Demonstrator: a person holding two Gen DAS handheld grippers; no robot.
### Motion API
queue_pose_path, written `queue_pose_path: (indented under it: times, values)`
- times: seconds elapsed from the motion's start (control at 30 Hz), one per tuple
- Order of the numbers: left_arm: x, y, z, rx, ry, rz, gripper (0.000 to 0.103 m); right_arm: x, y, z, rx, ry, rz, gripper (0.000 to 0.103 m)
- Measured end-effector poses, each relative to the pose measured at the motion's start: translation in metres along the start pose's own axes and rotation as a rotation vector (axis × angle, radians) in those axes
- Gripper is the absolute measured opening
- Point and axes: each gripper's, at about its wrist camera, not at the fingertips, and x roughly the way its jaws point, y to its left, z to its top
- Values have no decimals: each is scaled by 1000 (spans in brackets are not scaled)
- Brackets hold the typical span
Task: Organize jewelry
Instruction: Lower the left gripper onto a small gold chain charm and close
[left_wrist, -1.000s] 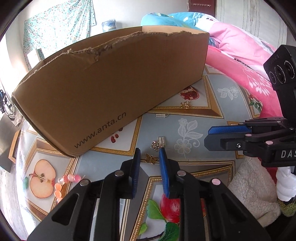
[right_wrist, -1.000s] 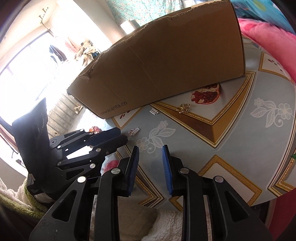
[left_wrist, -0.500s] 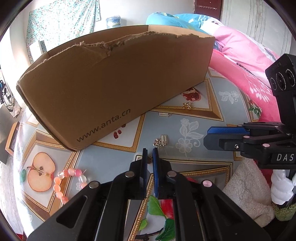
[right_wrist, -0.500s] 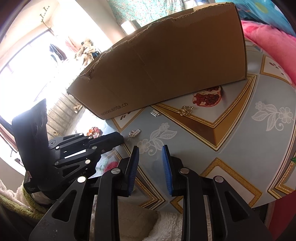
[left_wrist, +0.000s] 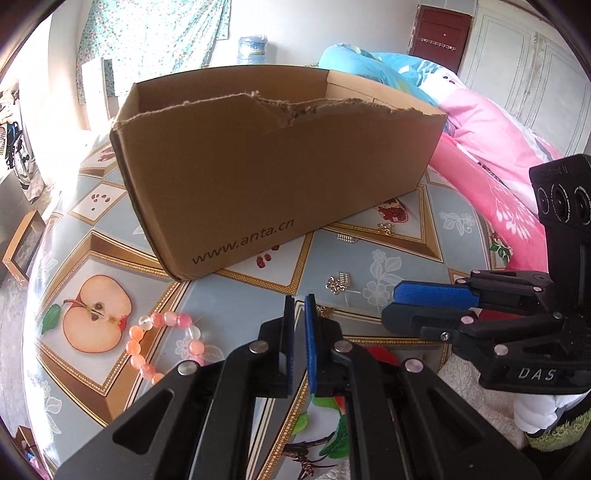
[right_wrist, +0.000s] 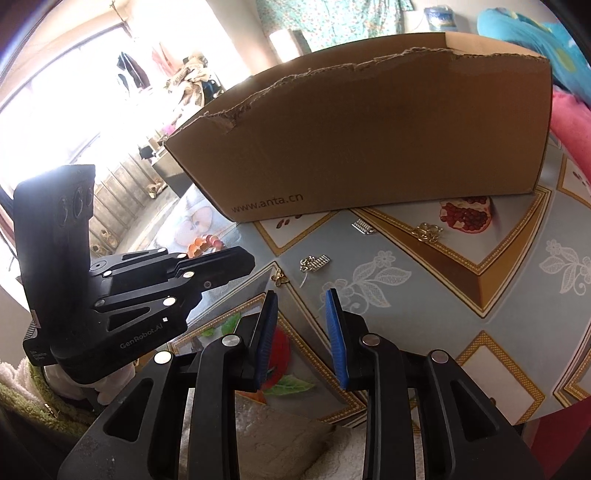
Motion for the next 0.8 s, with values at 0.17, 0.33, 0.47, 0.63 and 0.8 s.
queue_pose_path:
  times: [0.17, 0.33, 0.47, 0.63, 0.8]
  values:
    - [-3, 9, -3, -32, -3, 6, 5, 20, 25, 4, -79, 19, -62, 27]
    - [-9, 19, -4, -51, -16, 8, 5, 34, 39, 8, -129, 33, -108, 25]
    - [-11, 26, -3, -68, -24, 3, 5, 37, 51, 7, -174, 31, -150, 23]
    - [-11, 27, -3, -72, -29, -6, 5, 42, 61, 8, -191, 16, -191, 18]
    - [-12, 30, -2, -76, -37, -10, 5, 44, 73, 2, -236, 6, -232, 18]
